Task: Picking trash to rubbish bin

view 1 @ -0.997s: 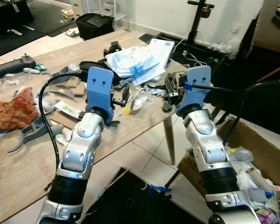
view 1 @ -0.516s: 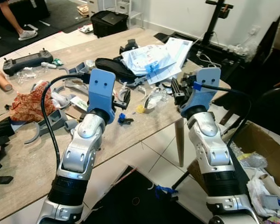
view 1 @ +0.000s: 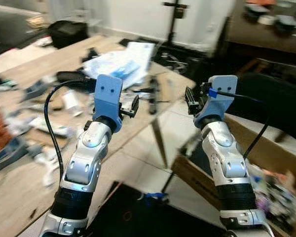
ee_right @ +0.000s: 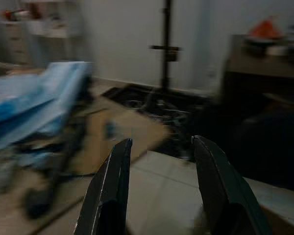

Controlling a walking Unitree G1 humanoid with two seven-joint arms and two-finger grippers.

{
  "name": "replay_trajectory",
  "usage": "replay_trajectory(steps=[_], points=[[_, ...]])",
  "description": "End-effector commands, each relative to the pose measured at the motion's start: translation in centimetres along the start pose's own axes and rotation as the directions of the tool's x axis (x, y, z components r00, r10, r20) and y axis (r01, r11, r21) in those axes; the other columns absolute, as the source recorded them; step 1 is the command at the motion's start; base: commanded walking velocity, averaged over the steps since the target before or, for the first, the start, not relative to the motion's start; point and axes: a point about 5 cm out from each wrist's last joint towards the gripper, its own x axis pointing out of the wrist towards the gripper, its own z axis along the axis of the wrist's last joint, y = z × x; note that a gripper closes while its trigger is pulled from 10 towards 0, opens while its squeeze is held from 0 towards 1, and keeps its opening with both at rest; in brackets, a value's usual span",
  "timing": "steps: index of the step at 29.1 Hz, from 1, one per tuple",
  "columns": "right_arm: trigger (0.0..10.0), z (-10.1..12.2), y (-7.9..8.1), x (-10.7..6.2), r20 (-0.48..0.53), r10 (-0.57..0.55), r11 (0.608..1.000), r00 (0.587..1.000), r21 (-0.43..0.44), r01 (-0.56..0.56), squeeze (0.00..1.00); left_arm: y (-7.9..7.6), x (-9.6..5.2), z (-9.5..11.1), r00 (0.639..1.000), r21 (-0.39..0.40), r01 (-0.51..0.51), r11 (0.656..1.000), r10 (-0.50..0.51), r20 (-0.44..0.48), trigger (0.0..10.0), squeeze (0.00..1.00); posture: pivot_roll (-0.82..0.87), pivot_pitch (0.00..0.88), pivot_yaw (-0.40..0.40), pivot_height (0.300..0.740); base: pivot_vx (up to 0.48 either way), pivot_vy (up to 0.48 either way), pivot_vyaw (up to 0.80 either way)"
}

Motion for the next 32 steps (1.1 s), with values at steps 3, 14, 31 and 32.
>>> replay_trajectory(steps=[3, 14, 31, 32], points=[[10.0, 0.23, 0.42, -0.17, 0.004, 0.003, 1.000, 1.000, 0.000, -0.003, 0.00, -0.07, -0.31, -0.31, 1.000, -0.027, 0.012, 1.000, -0.013, -0.013, 10.0, 0.00, 0.01, 0.144, 0.006, 0.740, 0.000, 0.000, 0.00], [10.0, -0.01, 0.32, -0.27, -0.008, -0.005, 1.000, 1.000, 0.006, 0.005, 0.00, -0.30, -0.40, -0.39, 0.999, -0.032, 0.035, 0.999, -0.035, -0.017, 10.0, 0.00, 0.01, 0.152, 0.008, 0.740, -0.221, 0.000, 0.00], [10.0, -0.22, 0.33, -0.32, -0.021, -0.004, 1.000, 1.000, 0.008, 0.004, 0.00, -0.37, -0.43, -0.58, 0.999, -0.034, 0.041, 0.999, -0.042, -0.032, 10.0, 0.00, 0.01, 0.154, 0.008, 0.740, -0.395, 0.000, 0.00], [10.0, -0.23, 0.32, -0.32, -0.021, -0.004, 1.000, 1.000, 0.008, 0.004, 0.00, -0.39, -0.42, -0.59, 0.999, -0.034, 0.041, 0.999, -0.042, -0.032, 10.0, 0.00, 0.01, 0.154, 0.008, 0.740, -0.375, 0.000, 0.00]])
